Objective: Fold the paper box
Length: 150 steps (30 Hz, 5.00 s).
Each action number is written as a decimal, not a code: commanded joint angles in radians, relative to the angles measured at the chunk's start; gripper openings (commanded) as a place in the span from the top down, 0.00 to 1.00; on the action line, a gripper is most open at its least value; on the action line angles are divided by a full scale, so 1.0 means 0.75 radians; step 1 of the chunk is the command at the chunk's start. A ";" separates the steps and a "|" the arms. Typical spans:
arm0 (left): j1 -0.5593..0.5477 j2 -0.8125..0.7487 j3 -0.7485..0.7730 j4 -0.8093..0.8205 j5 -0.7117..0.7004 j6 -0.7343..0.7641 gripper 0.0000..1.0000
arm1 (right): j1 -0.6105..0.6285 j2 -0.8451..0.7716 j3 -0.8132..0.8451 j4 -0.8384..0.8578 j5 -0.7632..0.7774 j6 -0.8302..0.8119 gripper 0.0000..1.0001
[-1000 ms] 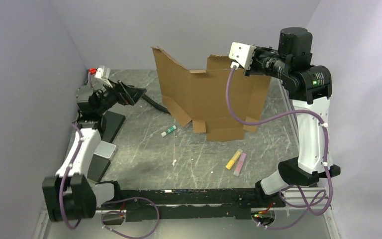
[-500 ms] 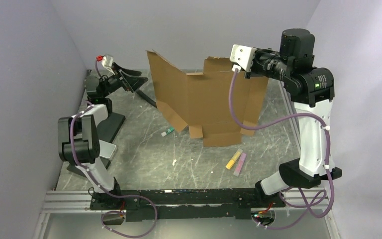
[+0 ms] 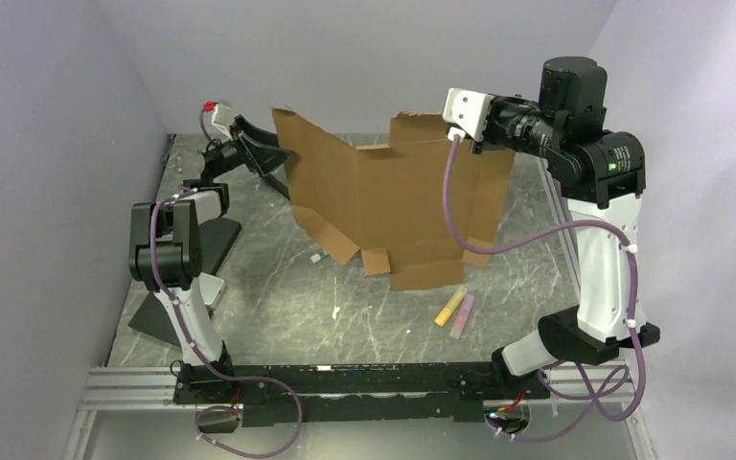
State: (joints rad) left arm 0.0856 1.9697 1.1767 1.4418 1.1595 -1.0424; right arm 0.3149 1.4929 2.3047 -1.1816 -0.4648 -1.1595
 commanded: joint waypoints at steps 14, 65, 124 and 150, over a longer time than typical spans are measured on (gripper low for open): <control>0.064 -0.401 -0.233 0.051 0.025 0.003 1.00 | 0.006 -0.025 -0.161 0.216 0.205 0.136 1.00; -0.321 -1.724 -0.692 -1.873 -0.953 1.087 1.00 | 0.173 0.027 -0.580 0.508 0.039 0.443 1.00; -0.343 -1.762 -0.840 -1.710 -0.724 0.822 1.00 | 0.076 -0.140 -1.101 0.625 -0.034 0.373 0.57; -0.404 -1.720 -0.722 -1.888 -0.780 1.192 1.00 | -0.889 -0.527 -1.782 1.443 -0.710 1.492 0.17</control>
State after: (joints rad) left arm -0.2085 0.7021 0.6201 0.0231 0.5770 -0.1917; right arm -0.2489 1.0748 1.1267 -0.4534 -0.9916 -0.3271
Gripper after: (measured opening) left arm 0.013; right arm 0.823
